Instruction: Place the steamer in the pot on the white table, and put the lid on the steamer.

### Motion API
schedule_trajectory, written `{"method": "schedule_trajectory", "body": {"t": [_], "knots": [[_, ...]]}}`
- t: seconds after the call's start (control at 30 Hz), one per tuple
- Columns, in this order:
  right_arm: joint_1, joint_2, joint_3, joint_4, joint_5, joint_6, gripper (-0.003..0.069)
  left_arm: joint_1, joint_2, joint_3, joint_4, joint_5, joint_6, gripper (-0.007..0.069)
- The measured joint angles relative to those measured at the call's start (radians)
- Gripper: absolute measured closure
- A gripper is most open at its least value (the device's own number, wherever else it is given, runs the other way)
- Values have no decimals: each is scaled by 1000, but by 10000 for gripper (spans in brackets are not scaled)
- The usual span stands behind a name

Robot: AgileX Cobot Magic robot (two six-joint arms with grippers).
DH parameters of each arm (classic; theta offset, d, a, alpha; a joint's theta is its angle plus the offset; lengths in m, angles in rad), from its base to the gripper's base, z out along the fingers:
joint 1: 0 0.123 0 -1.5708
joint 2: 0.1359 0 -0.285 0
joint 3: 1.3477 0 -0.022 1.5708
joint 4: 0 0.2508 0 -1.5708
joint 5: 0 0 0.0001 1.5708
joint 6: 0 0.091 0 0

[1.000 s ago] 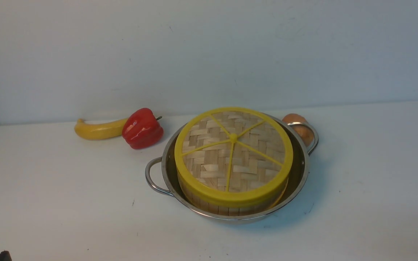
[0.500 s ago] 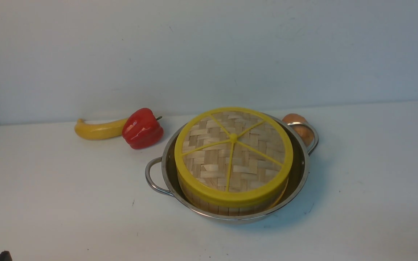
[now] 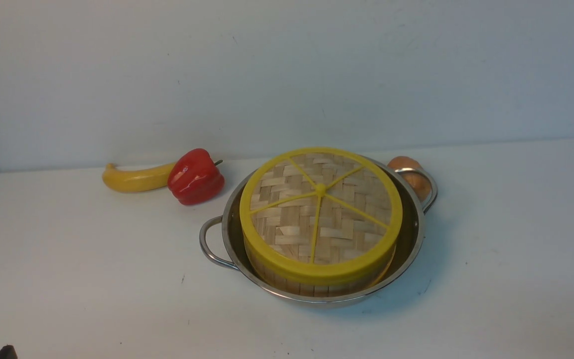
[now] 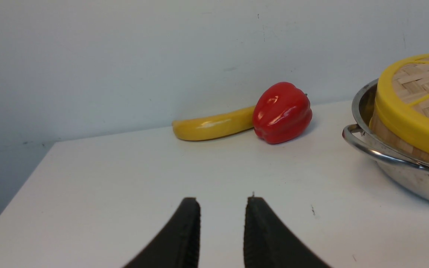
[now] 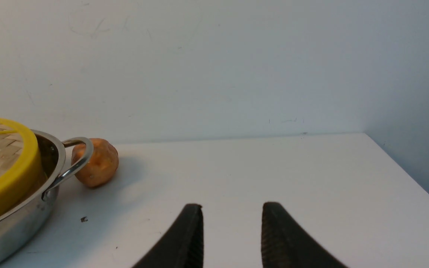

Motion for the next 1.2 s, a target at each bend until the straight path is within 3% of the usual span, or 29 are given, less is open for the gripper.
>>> {"method": "schedule_trajectory", "body": {"t": [1.2], "knots": [[0, 0, 0, 0, 0, 8, 417, 0, 0, 0, 0, 0, 0, 404]]}}
